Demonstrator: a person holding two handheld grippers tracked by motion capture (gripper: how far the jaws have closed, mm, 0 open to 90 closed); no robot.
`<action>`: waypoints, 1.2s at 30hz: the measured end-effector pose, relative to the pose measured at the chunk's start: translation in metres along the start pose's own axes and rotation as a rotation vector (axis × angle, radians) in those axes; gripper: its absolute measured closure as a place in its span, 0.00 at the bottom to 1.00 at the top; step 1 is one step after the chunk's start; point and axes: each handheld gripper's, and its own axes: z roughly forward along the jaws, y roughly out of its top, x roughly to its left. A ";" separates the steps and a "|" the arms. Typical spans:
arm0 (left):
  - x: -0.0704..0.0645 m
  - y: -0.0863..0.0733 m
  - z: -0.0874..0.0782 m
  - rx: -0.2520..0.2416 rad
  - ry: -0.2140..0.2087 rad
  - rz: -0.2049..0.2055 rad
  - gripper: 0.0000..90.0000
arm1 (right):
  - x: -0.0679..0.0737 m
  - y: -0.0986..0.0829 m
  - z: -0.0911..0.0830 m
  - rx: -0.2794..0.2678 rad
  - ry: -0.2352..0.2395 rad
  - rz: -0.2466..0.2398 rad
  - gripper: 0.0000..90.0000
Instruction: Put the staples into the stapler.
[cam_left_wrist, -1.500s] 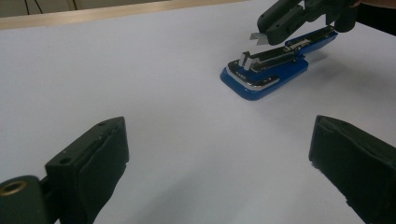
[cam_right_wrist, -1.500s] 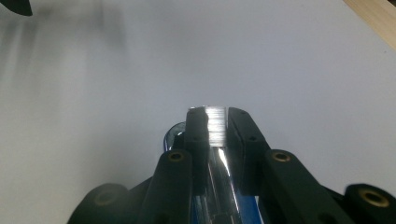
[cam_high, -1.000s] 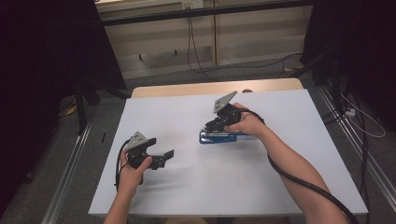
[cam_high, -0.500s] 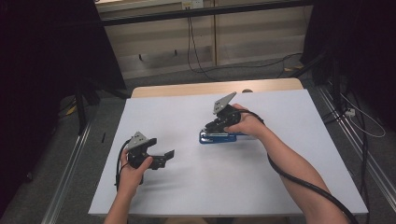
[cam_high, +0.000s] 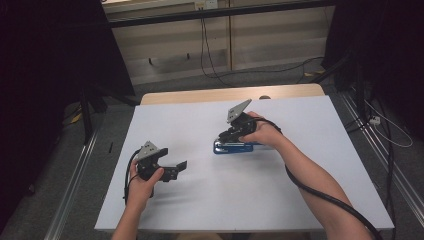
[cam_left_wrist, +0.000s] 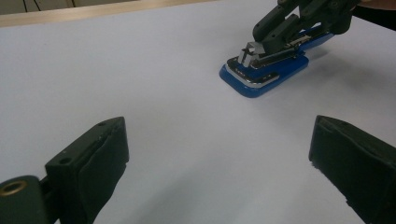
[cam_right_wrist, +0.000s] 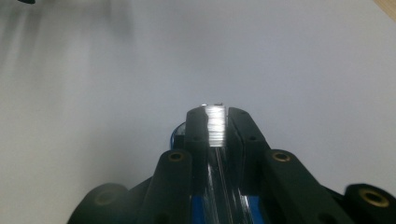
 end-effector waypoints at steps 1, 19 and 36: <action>0.000 0.000 0.000 0.000 0.000 0.000 0.06 | 0.000 0.000 0.000 0.001 0.000 -0.002 0.89; 0.000 0.000 0.000 -0.001 0.001 -0.004 0.06 | 0.000 0.001 0.001 0.009 0.002 -0.021 0.89; 0.001 0.000 0.000 -0.001 0.001 -0.006 0.06 | 0.000 0.001 0.000 0.009 0.003 -0.035 0.89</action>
